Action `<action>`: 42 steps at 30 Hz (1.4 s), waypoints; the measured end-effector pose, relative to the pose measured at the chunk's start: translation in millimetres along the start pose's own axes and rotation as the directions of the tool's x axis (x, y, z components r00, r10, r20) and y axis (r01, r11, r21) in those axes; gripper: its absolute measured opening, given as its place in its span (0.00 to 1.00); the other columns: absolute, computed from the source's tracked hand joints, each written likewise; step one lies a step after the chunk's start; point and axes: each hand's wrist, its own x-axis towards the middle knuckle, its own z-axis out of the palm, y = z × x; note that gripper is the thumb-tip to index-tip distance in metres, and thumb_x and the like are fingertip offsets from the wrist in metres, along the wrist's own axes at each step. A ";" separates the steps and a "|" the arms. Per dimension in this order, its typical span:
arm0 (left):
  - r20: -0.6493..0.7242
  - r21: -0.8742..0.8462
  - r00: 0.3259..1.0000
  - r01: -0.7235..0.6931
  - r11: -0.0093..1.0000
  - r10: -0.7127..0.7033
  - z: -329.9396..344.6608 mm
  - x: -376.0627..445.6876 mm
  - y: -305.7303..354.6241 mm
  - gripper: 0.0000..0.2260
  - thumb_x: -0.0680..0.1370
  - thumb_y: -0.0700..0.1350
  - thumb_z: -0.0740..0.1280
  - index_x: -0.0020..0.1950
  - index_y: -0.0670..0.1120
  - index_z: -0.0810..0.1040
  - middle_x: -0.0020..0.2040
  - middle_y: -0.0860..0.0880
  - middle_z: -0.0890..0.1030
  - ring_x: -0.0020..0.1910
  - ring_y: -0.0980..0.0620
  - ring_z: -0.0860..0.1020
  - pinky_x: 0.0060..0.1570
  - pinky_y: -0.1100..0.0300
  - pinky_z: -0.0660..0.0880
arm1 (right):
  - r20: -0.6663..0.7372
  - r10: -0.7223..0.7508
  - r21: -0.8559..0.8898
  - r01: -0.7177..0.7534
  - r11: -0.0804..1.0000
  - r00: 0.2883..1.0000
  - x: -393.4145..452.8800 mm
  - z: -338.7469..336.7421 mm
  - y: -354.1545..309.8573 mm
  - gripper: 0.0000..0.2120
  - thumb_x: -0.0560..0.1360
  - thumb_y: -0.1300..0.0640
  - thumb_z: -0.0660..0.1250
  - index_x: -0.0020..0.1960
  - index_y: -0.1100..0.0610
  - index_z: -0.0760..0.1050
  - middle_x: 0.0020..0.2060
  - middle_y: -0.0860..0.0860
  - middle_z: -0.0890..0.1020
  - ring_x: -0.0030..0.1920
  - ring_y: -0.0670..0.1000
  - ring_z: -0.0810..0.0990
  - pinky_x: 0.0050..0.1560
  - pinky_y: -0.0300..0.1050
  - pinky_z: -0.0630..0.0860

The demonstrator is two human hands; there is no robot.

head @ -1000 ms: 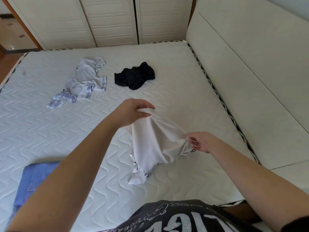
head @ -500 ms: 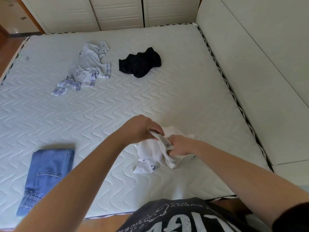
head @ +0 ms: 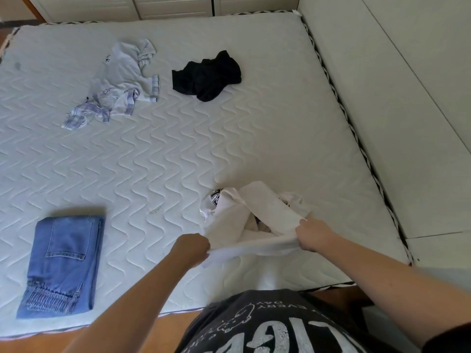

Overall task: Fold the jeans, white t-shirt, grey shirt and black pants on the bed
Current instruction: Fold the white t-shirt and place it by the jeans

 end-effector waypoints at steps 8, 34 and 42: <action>0.113 -0.752 0.965 0.239 0.615 -0.236 36.3 4.0 1.8 0.11 0.80 0.51 0.67 0.50 0.43 0.81 0.51 0.43 0.82 0.58 0.44 0.80 0.58 0.50 0.76 | 0.085 -0.063 0.147 0.050 0.988 0.994 4.6 41.8 4.5 0.31 0.77 0.67 0.58 0.76 0.47 0.58 0.74 0.57 0.58 0.50 0.60 0.77 0.35 0.48 0.69; 0.308 -0.862 0.897 0.122 -0.492 -0.318 -46.1 -11.9 58.6 0.12 0.79 0.36 0.65 0.59 0.46 0.81 0.47 0.48 0.80 0.36 0.55 0.73 0.40 0.65 0.74 | 0.007 -0.035 0.784 0.016 0.621 0.999 94.3 34.5 -4.5 0.23 0.79 0.64 0.58 0.74 0.53 0.67 0.69 0.59 0.68 0.65 0.57 0.73 0.63 0.44 0.68; 0.240 -0.856 0.916 0.044 -0.515 -0.322 -86.0 -47.9 61.5 0.16 0.78 0.32 0.62 0.59 0.46 0.83 0.47 0.48 0.83 0.36 0.58 0.77 0.38 0.67 0.75 | 0.083 -0.215 0.177 0.198 0.964 0.973 118.1 26.0 -30.5 0.21 0.84 0.54 0.48 0.75 0.45 0.61 0.67 0.56 0.70 0.67 0.59 0.71 0.65 0.51 0.65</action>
